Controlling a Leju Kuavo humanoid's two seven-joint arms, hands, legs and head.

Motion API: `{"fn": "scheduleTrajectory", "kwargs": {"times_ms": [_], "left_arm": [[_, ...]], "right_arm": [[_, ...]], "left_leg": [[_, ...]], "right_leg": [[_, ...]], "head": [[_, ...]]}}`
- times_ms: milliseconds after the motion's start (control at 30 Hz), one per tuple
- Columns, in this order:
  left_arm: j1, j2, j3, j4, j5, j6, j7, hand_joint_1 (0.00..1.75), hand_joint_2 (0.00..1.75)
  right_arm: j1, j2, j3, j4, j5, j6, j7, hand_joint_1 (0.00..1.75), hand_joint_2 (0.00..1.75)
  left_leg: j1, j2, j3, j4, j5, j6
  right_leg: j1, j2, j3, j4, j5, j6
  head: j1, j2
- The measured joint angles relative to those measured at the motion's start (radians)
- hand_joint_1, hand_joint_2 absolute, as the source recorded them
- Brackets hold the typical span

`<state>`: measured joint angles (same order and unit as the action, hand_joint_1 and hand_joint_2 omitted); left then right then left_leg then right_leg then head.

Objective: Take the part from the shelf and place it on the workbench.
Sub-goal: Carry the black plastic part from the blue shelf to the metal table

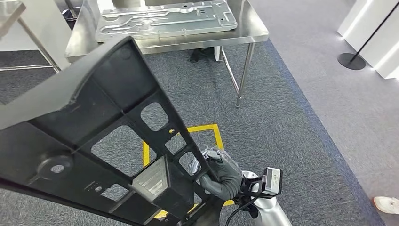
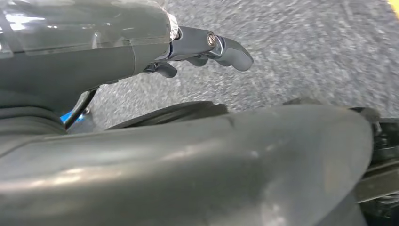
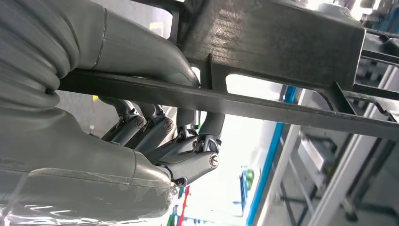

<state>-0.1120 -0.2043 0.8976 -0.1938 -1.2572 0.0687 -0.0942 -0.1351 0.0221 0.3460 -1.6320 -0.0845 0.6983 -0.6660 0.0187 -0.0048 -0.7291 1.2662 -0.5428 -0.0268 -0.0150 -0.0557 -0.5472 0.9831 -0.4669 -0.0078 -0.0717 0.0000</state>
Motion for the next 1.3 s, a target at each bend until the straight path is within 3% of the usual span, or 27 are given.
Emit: {"fn": "scheduleTrajectory", "kwargs": {"times_ms": [67, 133, 167, 233, 267, 333, 400, 433, 467, 500, 533, 567, 633, 700, 800, 867, 933, 967, 1000, 1033, 1100, 1167, 1200, 1300], "left_arm": [[0.002, 0.002, 0.000, 0.000, -0.002, 0.000, 0.001, 0.00, 0.00], [0.002, 0.003, 0.000, 0.000, -0.003, 0.001, 0.003, 0.00, 0.00], [0.002, 0.003, 0.000, 0.000, -0.003, 0.002, 0.004, 0.00, 0.00], [0.005, 0.005, 0.000, 0.000, -0.004, 0.003, 0.005, 0.00, 0.00], [0.006, 0.006, 0.000, 0.000, -0.004, 0.004, 0.005, 0.00, 0.00], [0.004, 0.008, 0.000, 0.000, -0.004, 0.004, 0.004, 0.00, 0.00], [-0.001, 0.008, 0.000, 0.000, -0.004, 0.001, 0.002, 0.00, 0.00], [-0.002, 0.008, 0.000, 0.000, -0.003, -0.001, 0.001, 0.00, 0.00], [-0.001, 0.008, 0.000, 0.000, -0.003, -0.002, 0.001, 0.00, 0.00], [-0.001, 0.009, 0.000, 0.000, -0.001, -0.003, 0.000, 0.00, 0.00], [-0.001, 0.009, 0.000, 0.000, 0.000, -0.003, -0.001, 0.00, 0.00], [-0.002, 0.008, 0.000, 0.000, 0.001, -0.004, -0.002, 0.00, 0.00], [-0.006, 0.008, 0.000, 0.000, 0.006, -0.004, -0.005, 0.00, 0.00], [-0.008, 0.008, 0.000, 0.000, 0.010, -0.004, -0.006, 0.00, 0.00], [-0.011, 0.009, 0.001, 0.000, 0.017, -0.001, -0.010, 0.00, 0.00], [-0.013, 0.009, 0.002, 0.000, 0.021, 0.000, -0.014, 0.00, 0.00], [-0.014, 0.009, 0.004, 0.000, 0.022, 0.000, -0.015, 0.00, 0.00], [-0.013, 0.010, 0.005, 0.000, 0.023, 0.000, -0.015, 0.00, 0.00], [-0.013, 0.010, 0.006, 0.000, 0.024, 0.001, -0.015, 0.00, 0.00], [-0.013, 0.011, 0.007, 0.000, 0.025, 0.002, -0.015, 0.00, 0.00], [-0.012, 0.012, 0.007, 0.000, 0.027, 0.003, -0.015, 0.00, 0.00], [-0.010, 0.012, 0.009, 0.000, 0.030, 0.004, -0.015, 0.00, 0.00], [-0.008, 0.012, 0.010, 0.000, 0.030, 0.004, -0.015, 0.00, 0.00], [-0.006, 0.013, 0.014, 0.000, 0.032, 0.007, -0.014, 0.00, 0.00]], "right_arm": [[0.000, 0.000, 0.000, 0.000, -0.002, -0.001, 0.002, 1.75, 1.75], [-0.001, 0.000, 0.000, 0.000, -0.004, 0.000, 0.002, 1.75, 1.75], [-0.001, 0.000, -0.001, -0.001, -0.005, 0.000, 0.002, 1.75, 1.75], [-0.001, 0.000, 0.000, -0.001, -0.007, 0.000, 0.001, 1.75, 1.75], [-0.001, 0.000, -0.001, -0.003, -0.008, -0.001, 0.001, 1.75, 1.75], [0.002, -0.001, -0.003, -0.007, -0.009, -0.003, -0.002, 1.75, 1.75], [0.013, -0.005, -0.009, -0.008, -0.009, -0.005, -0.006, 1.75, 1.75], [0.019, -0.008, -0.012, -0.008, -0.006, -0.007, -0.008, 1.75, 1.75], [0.024, -0.012, -0.015, -0.007, -0.003, -0.009, -0.010, 1.75, 1.75], [0.026, -0.016, -0.018, -0.006, 0.001, -0.012, -0.012, 1.75, 1.75], [0.027, -0.019, -0.021, -0.006, 0.006, -0.016, -0.014, 1.75, 1.75], [0.026, -0.022, -0.024, -0.006, 0.011, -0.018, -0.016, 1.75, 1.75], [0.021, -0.027, -0.030, -0.006, 0.018, -0.021, -0.018, 1.75, 1.75], [0.016, -0.031, -0.034, -0.005, 0.022, -0.020, -0.019, 1.75, 1.75], [0.008, -0.035, -0.038, -0.003, 0.025, -0.018, -0.019, 1.75, 1.75], [0.000, -0.036, -0.038, 0.000, 0.026, -0.017, -0.019, 1.75, 1.75], [-0.004, -0.037, -0.038, 0.005, 0.026, -0.016, -0.017, 1.75, 1.75], [-0.004, -0.038, -0.038, 0.008, 0.026, -0.015, -0.015, 1.75, 1.75], [-0.005, -0.038, -0.038, 0.011, 0.026, -0.014, -0.014, 1.75, 1.75], [-0.007, -0.038, -0.038, 0.014, 0.025, -0.014, -0.012, 1.75, 1.75], [-0.014, -0.038, -0.038, 0.017, 0.022, -0.013, -0.010, 1.75, 1.75], [-0.022, -0.038, -0.038, 0.019, 0.019, -0.011, -0.007, 1.75, 1.75], [-0.024, -0.038, -0.038, 0.019, 0.017, -0.009, -0.006, 1.75, 1.75], [-0.028, -0.038, -0.038, 0.021, 0.014, 0.000, -0.003, 1.75, 1.75]], "left_leg": [[0.003, 0.030, 0.068, -0.129, 0.063, -0.002], [-0.001, 0.059, 0.122, -0.230, 0.096, 0.008], [-0.004, 0.064, 0.129, -0.244, 0.096, 0.015], [-0.007, 0.047, 0.126, -0.244, 0.098, 0.029], [-0.006, 0.041, 0.126, -0.246, 0.100, 0.035], [-0.003, 0.031, 0.127, -0.252, 0.104, 0.047], [-0.004, 0.019, 0.126, -0.253, 0.105, 0.054], [-0.005, 0.013, 0.125, -0.253, 0.105, 0.055], [-0.006, 0.006, 0.125, -0.252, 0.105, 0.055], [-0.007, 0.001, 0.125, -0.251, 0.105, 0.055], [-0.008, -0.004, 0.126, -0.250, 0.105, 0.055], [-0.008, -0.009, 0.127, -0.249, 0.105, 0.054], [-0.011, -0.016, 0.126, -0.246, 0.105, 0.048], [-0.012, -0.019, 0.124, -0.247, 0.107, 0.036], [-0.010, -0.014, 0.120, -0.236, 0.096, 0.019], [-0.007, -0.007, 0.085, -0.152, 0.041, 0.010], [-0.007, -0.004, 0.028, -0.017, -0.025, 0.003], [-0.006, -0.004, 0.010, 0.028, -0.038, 0.000], [-0.006, -0.003, 0.010, 0.034, -0.031, -0.001], [-0.006, -0.004, 0.031, 0.000, -0.007, 0.000], [-0.004, -0.024, 0.106, -0.142, 0.055, 0.005], [-0.003, -0.046, 0.153, -0.236, 0.078, 0.014], [-0.005, -0.050, 0.158, -0.247, 0.075, 0.020], [-0.004, -0.028, 0.160, -0.256, 0.081, 0.041]], "right_leg": [[-0.001, -0.025, 0.006, 0.007, -0.010, 0.008], [0.004, -0.044, 0.010, 0.016, -0.021, 0.019], [0.007, -0.050, 0.011, 0.018, -0.023, 0.025], [0.007, -0.059, 0.013, 0.017, -0.025, 0.035], [0.004, -0.050, 0.013, 0.021, -0.031, 0.041], [-0.002, -0.004, -0.012, 0.079, -0.071, 0.050], [-0.005, 0.041, -0.077, 0.212, -0.135, 0.052], [-0.005, 0.048, -0.111, 0.276, -0.157, 0.053], [-0.005, 0.051, -0.131, 0.309, -0.159, 0.052], [-0.005, 0.051, -0.134, 0.305, -0.142, 0.050], [-0.005, 0.051, -0.116, 0.259, -0.109, 0.047], [-0.004, 0.053, -0.083, 0.187, -0.069, 0.042], [0.000, 0.057, -0.028, 0.064, -0.020, 0.034], [0.006, 0.058, -0.017, 0.031, -0.014, 0.028], [0.002, 0.058, -0.016, 0.020, -0.002, 0.010], [-0.001, 0.058, -0.015, 0.014, 0.003, 0.001], [0.001, 0.060, -0.017, 0.014, 0.004, -0.001], [0.001, 0.063, -0.017, 0.015, 0.004, -0.001], [0.001, 0.067, -0.017, 0.015, 0.004, -0.001], [0.001, 0.072, -0.016, 0.016, 0.004, 0.000], [0.003, 0.086, -0.016, 0.019, 0.003, 0.004], [0.004, 0.101, -0.021, 0.024, 0.003, 0.014], [0.004, 0.108, -0.025, 0.025, 0.004, 0.020], [0.001, 0.114, -0.033, 0.031, 0.000, 0.038]], "head": [[0.000, 0.000], [0.000, 0.000], [0.000, 0.000], [0.000, 0.000], [0.000, 0.000], [0.000, 0.000], [0.000, 0.000], [0.000, 0.000], [0.000, 0.000], [0.000, 0.000], [0.000, 0.000], [0.000, 0.000], [0.000, 0.000], [0.000, 0.000], [0.000, 0.000], [0.000, 0.000], [0.000, 0.000], [0.000, 0.000], [0.000, 0.000], [0.000, 0.000], [0.000, 0.000], [0.000, 0.000], [0.000, 0.000], [0.000, 0.000]]}}
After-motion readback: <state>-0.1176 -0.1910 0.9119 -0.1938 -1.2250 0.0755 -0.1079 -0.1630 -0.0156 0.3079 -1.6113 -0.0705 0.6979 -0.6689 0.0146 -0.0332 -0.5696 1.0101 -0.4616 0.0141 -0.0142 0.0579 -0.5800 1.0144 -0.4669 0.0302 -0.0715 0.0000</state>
